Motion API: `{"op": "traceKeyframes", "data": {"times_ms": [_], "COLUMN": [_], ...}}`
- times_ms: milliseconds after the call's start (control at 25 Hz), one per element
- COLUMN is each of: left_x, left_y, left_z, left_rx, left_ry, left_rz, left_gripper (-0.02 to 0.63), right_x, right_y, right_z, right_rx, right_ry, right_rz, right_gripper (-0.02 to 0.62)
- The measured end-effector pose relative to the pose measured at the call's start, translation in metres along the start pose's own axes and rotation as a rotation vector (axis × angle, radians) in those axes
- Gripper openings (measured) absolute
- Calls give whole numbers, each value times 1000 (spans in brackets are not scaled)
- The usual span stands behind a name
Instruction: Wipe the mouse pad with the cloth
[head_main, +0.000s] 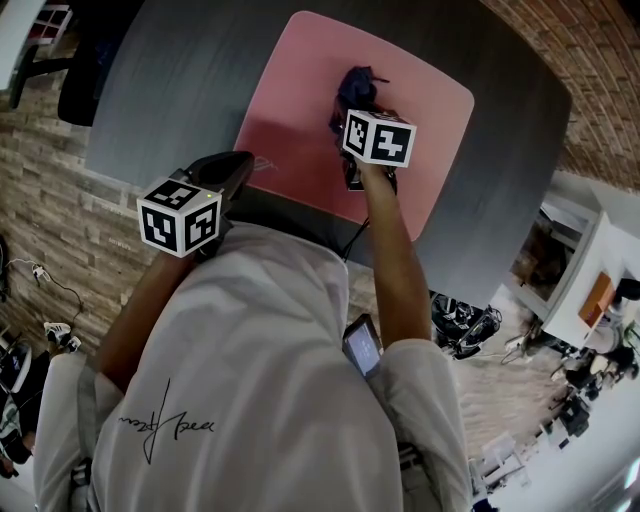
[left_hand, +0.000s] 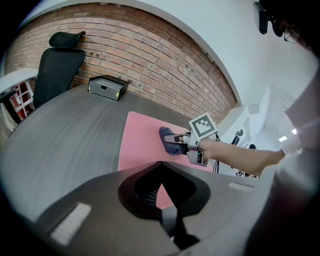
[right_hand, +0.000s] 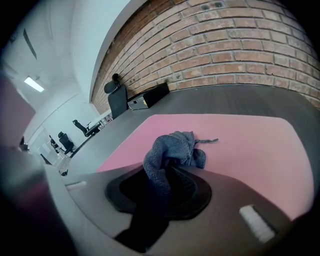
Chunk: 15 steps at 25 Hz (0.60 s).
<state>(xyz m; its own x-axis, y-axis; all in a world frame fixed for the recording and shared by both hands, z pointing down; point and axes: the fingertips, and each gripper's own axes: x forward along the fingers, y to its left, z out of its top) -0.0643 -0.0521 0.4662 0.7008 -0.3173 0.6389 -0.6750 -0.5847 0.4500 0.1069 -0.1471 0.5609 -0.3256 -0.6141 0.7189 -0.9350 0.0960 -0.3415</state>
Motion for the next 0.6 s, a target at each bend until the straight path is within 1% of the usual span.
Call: {"op": "traceKeyframes", "data": {"times_ms": [600], "left_x": [2], "left_y": [0], "left_z": [-1], "left_rx": [-8], "left_ry": [6], "left_rz": [-5], "left_gripper": [12], "right_x": [-8], "right_y": [-15], "right_z": [-3], "right_rx": [8], "right_ry": [-3], "right_rz": [-14], "right_gripper": [98]}}
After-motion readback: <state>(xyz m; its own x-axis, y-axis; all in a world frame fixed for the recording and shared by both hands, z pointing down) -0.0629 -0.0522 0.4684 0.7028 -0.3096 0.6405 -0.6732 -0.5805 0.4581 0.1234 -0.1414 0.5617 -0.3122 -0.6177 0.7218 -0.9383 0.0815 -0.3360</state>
